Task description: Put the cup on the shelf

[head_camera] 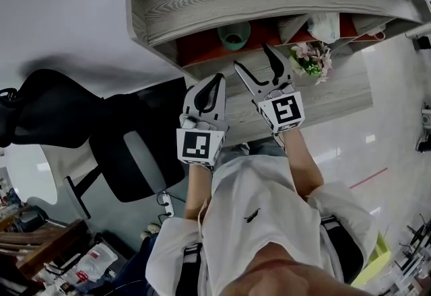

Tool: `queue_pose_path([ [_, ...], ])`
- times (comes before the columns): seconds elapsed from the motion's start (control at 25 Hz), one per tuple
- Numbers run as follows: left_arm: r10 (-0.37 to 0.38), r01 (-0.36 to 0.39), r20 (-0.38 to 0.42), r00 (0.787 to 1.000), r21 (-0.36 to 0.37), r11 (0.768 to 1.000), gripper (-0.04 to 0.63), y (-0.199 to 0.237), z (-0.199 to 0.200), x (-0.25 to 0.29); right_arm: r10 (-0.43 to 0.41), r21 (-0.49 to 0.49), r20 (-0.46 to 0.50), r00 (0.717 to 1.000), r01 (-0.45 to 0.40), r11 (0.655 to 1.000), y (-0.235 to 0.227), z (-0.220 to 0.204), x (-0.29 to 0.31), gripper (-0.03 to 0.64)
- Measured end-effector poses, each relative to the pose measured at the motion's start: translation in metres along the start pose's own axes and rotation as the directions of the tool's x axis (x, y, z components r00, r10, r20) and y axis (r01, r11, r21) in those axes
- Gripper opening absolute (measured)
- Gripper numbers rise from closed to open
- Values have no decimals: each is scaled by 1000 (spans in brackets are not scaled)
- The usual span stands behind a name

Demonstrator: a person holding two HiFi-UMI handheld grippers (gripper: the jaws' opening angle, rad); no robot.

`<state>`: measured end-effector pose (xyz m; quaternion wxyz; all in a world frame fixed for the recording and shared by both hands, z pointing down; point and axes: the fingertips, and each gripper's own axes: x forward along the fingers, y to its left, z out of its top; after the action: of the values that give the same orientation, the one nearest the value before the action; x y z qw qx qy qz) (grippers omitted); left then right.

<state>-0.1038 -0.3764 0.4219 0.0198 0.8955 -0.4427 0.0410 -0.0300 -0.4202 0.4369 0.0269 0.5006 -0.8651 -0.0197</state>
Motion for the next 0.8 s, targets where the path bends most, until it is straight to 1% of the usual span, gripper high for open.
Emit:
queue_pose_path([
  [0.12,-4,4,8,1000,15,1000,28,-5,1,-4,17,3,9,1000,-17,1000,6,6,-18,340],
  [0.16,-6,6,13,1000,20,1000,28,-7,3,-6,15,5,18,1000,-16,1000,7,10,-25,311],
  [0.2,-8,8,17,1000,24,1000,28,-9,5,-8,10,8,28,1000,-11,1000,8,14,-31,241],
  [0.24,-10,9,20,1000,28,1000,28,-11,6,-10,6,10,38,999,-6,1000,9,19,-38,192],
  [0.28,-11,10,22,1000,29,1000,28,-13,8,-12,4,11,46,999,-4,1000,10,23,-44,176],
  [0.32,-10,9,25,1000,26,1000,28,-15,10,-14,2,11,51,999,-3,1000,12,27,-51,133],
  [0.36,-6,6,29,1000,15,1000,28,-17,13,-16,2,11,56,998,-3,1000,13,30,-56,106],
  [0.44,3,-3,35,999,-6,1000,28,-21,18,-20,3,9,64,998,-4,1000,15,36,-67,76],
  [0.6,-9,8,33,999,44,999,28,-26,14,-29,7,-2,62,998,-7,1000,21,40,-86,48],
  [0.8,-3,2,31,1000,35,999,28,-35,14,-37,13,3,50,999,-14,1000,27,36,-104,41],
])
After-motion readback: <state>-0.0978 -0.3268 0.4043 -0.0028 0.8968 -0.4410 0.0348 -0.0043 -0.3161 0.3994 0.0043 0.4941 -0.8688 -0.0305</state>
